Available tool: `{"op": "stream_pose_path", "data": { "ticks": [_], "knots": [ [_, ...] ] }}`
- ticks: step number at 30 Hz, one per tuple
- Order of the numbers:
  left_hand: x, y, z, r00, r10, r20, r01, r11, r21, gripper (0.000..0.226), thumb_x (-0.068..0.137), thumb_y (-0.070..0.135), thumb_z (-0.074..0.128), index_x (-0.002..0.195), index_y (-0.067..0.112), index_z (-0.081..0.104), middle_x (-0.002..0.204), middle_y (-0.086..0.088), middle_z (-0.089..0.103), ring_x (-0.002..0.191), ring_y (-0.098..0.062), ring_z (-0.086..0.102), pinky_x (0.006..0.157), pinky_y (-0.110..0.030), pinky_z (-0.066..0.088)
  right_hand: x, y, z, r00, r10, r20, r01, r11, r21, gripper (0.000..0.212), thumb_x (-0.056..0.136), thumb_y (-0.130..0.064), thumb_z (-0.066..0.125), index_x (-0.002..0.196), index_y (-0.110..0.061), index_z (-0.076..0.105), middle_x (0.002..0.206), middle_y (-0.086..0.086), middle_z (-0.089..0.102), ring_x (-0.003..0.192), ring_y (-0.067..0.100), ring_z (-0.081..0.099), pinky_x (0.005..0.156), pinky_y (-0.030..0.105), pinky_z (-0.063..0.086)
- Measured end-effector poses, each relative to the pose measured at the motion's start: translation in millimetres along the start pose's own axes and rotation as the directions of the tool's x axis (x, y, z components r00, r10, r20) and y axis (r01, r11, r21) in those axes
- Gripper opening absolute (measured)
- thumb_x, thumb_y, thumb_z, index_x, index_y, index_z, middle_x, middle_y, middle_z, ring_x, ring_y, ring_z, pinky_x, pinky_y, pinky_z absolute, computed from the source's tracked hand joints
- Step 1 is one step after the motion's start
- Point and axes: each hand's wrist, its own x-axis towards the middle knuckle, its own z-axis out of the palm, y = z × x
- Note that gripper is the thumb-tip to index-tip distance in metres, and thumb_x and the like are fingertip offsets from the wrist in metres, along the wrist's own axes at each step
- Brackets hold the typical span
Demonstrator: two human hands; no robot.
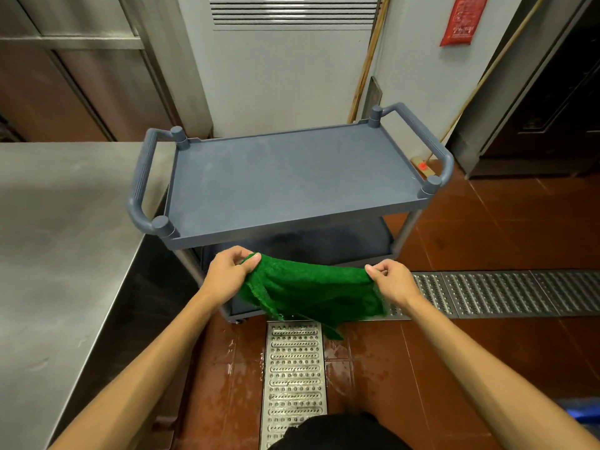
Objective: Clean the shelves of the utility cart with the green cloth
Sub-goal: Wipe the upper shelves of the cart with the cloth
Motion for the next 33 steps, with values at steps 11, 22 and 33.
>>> {"op": "stream_pose_path", "data": {
  "ticks": [11, 22, 33],
  "knots": [
    [10.9, 6.6, -18.0, 0.957, -0.260, 0.129, 0.261, 0.965, 0.010, 0.037, 0.094, 0.036, 0.065, 0.089, 0.000, 0.069, 0.083, -0.015, 0.073, 0.082, -0.031, 0.070, 0.087, -0.042, 0.054, -14.3, -13.3, 3.3, 0.998, 0.026, 0.053, -0.037, 0.975, 0.221, 0.029, 0.089, -0.050, 0.064, 0.080, -0.022, 0.066, 0.089, -0.005, 0.064, 0.089, 0.014, 0.059, 0.079, 0.030, 0.045],
    [-5.4, -19.7, -59.0, 0.654, -0.645, 0.396, 0.616, 0.757, 0.216, 0.041, 0.102, 0.034, 0.052, 0.119, 0.000, 0.066, 0.105, -0.019, 0.075, 0.103, -0.035, 0.071, 0.094, -0.045, 0.056, -22.5, -27.7, -14.3, 0.789, 0.047, 0.613, -0.468, 0.692, 0.550, 0.056, 0.079, 0.020, 0.040, 0.131, -0.002, 0.043, 0.122, 0.026, 0.062, 0.096, 0.029, 0.063, 0.059, 0.027, 0.054],
    [-17.0, -51.5, -68.9, 0.770, -0.356, 0.530, 0.560, 0.776, -0.292, 0.072, 0.064, -0.004, 0.066, 0.132, 0.018, 0.059, 0.124, -0.017, 0.069, 0.111, -0.035, 0.068, 0.091, -0.048, 0.056, -24.0, -22.0, -4.5, 0.754, 0.026, 0.656, -0.411, 0.798, 0.440, 0.050, 0.083, 0.022, 0.051, 0.123, -0.007, 0.060, 0.116, 0.020, 0.070, 0.081, 0.017, 0.071, 0.053, 0.019, 0.051]
  ]
}}
